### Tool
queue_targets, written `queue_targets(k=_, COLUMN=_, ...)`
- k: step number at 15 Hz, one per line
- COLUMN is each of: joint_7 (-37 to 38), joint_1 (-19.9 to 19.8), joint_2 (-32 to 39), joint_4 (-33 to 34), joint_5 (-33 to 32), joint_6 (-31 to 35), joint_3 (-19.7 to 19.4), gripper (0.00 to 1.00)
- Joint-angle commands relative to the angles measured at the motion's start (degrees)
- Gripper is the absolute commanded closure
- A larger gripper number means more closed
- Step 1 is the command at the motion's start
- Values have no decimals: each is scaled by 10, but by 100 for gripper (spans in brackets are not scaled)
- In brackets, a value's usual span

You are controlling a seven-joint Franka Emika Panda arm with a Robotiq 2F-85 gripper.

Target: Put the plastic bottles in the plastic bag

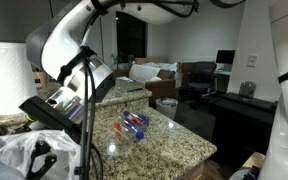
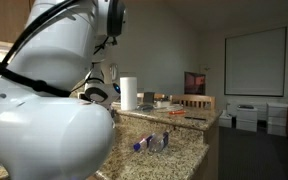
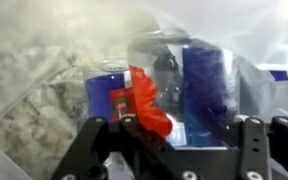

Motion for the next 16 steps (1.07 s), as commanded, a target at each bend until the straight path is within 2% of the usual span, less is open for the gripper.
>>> queue_targets(k=1, joint_7=-15, joint_1=34, joint_2=-39, joint_4=-39, joint_5=57, joint_6=-27, joint_3=-30, gripper=24)
queue_targets(k=5, joint_7=1, joint_1=62, joint_2=-78, joint_4=-72, joint_5=58, joint_6=-39, joint_3=-56, gripper=2)
queue_targets(k=11, joint_7=6, joint_1=97, joint_2=-172, joint_4=-135, joint_5=23, joint_6=20, joint_3=-67, gripper=0)
queue_targets(k=16, joint_7=-8, joint_1=119, joint_2=-262, joint_4=-203, joint_5=53, joint_6=174, joint_3=-53, gripper=0)
